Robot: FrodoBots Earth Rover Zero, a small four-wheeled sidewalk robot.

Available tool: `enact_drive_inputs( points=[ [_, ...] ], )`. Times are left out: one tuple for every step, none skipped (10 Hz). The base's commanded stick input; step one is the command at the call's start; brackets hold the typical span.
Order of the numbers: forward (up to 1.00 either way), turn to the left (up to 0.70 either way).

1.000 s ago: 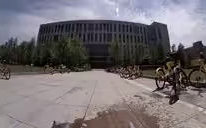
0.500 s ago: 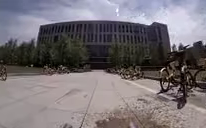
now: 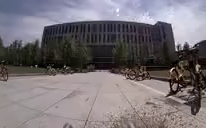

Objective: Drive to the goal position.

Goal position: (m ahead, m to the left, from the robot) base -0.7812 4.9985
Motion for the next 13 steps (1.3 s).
enact_drive_inputs(
  points=[
    [0.45,0.0],
    [0.45,0.0],
    [0.45,0.0],
    [0.45,0.0],
    [0.45,0.0],
    [0.45,0.0],
    [0.45,0.0],
    [0.45,0.0],
    [0.45,0.0],
    [0.45,0.0],
    [0.45,0.0],
    [0.45,0.0],
    [0.45,0.0]
  ],
)
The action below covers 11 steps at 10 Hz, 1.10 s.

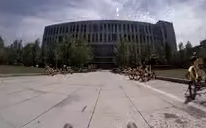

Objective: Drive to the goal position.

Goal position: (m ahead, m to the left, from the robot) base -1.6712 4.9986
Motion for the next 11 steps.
enact_drive_inputs(
  points=[
    [0.45,0.0],
    [0.45,0.0],
    [0.45,0.0],
    [0.45,0.0],
    [0.45,0.0],
    [0.45,0.0],
    [0.45,0.0],
    [0.45,0.0],
    [0.45,0.0],
    [0.45,0.0],
    [0.45,0.0]
  ],
)
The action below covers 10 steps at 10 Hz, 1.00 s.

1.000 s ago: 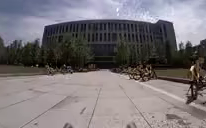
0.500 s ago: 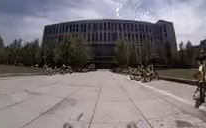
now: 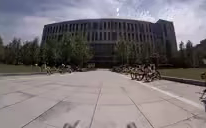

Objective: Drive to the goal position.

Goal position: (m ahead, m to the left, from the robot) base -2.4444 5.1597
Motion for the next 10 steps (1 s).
enact_drive_inputs(
  points=[
    [0.45,0.0],
    [0.45,0.0],
    [0.45,0.0],
    [0.45,0.0],
    [0.45,0.0],
    [0.45,0.0],
    [0.45,0.0],
    [0.45,0.0],
    [0.45,0.0],
    [0.45,0.0]
  ],
)
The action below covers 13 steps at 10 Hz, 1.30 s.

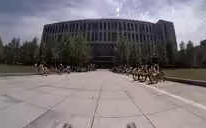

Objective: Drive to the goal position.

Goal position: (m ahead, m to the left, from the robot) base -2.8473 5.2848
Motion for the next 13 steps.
enact_drive_inputs(
  points=[
    [0.45,0.0],
    [0.45,0.0],
    [0.45,0.0],
    [0.45,0.0],
    [0.45,0.0],
    [0.45,0.0],
    [0.45,0.0],
    [0.45,0.01],
    [0.45,0.01],
    [0.45,0.02],
    [0.45,0.02],
    [0.45,0.01],
    [0.45,0.0]
  ],
)
